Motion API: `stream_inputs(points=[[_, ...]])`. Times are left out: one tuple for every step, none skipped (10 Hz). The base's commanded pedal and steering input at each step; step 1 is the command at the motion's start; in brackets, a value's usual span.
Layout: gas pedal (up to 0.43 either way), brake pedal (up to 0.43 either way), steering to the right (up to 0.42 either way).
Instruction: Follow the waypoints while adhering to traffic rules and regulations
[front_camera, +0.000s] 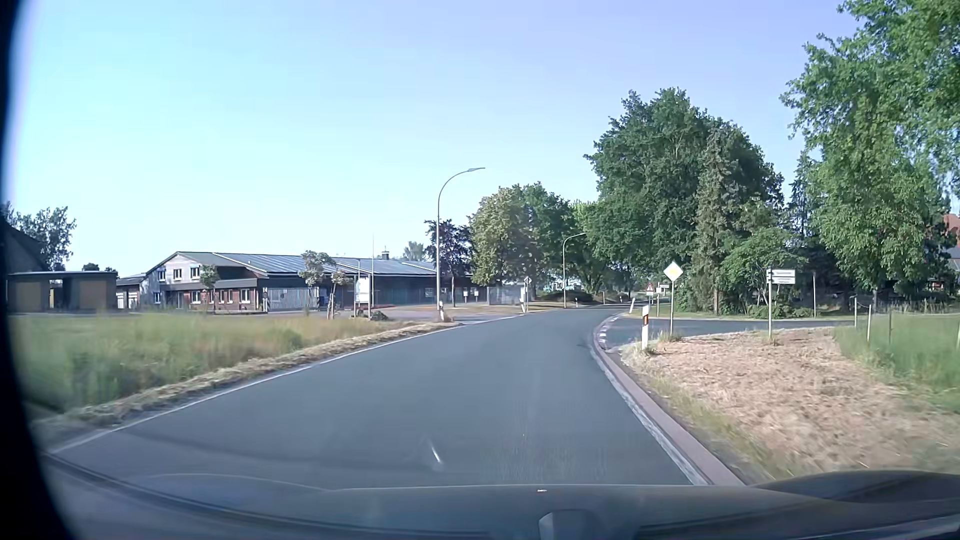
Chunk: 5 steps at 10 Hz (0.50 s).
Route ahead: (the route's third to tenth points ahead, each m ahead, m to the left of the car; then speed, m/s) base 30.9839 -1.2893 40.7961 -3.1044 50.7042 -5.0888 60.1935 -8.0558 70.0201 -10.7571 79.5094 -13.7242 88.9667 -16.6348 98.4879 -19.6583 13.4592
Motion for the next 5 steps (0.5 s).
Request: stream_inputs(points=[[0.189, 0.006, 0.027], [0.189, 0.006, 0.027], [0.189, 0.006, 0.027], [0.189, 0.006, 0.027], [0.189, 0.006, 0.027]])
